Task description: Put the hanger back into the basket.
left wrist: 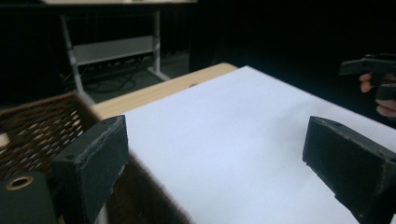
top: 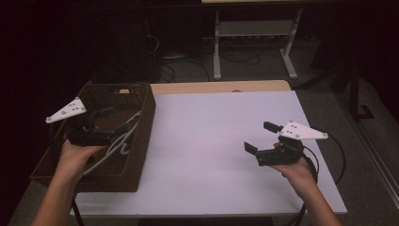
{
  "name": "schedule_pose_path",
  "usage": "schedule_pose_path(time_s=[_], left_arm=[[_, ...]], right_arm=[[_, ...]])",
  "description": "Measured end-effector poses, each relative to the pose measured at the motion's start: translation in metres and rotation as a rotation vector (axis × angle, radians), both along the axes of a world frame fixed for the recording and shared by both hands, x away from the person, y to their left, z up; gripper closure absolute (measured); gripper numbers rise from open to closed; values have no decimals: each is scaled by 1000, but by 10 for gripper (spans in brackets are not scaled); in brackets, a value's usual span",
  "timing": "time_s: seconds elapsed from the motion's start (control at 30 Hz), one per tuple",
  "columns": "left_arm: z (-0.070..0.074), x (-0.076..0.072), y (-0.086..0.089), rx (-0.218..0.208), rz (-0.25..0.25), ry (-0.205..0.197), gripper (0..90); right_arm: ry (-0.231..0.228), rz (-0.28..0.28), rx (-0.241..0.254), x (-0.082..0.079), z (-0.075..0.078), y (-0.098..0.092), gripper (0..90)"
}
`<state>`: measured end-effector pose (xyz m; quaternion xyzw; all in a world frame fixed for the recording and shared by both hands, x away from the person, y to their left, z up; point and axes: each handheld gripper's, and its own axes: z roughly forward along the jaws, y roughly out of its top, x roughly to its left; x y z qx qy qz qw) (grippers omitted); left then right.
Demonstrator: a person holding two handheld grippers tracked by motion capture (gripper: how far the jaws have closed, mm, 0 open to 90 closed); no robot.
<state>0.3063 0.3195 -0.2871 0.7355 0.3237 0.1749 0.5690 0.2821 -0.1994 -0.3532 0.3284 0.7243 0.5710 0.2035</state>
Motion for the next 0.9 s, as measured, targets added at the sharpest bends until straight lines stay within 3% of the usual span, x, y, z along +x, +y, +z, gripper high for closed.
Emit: schedule_pose_path(time_s=[0.27, 0.5, 0.9], left_arm=[[-2, -3, -28, -35, -57, -35, 51], [-13, -2, -45, -59, -91, -45, 43], [-34, -4, -50, -110, -90, -67, 38]], right_arm=[[-9, -3, 34, 6, 11, 1, 1], [-24, 6, 50, 10, 17, 1, 1], [-54, 18, 94, 13, 31, 2, 0]])
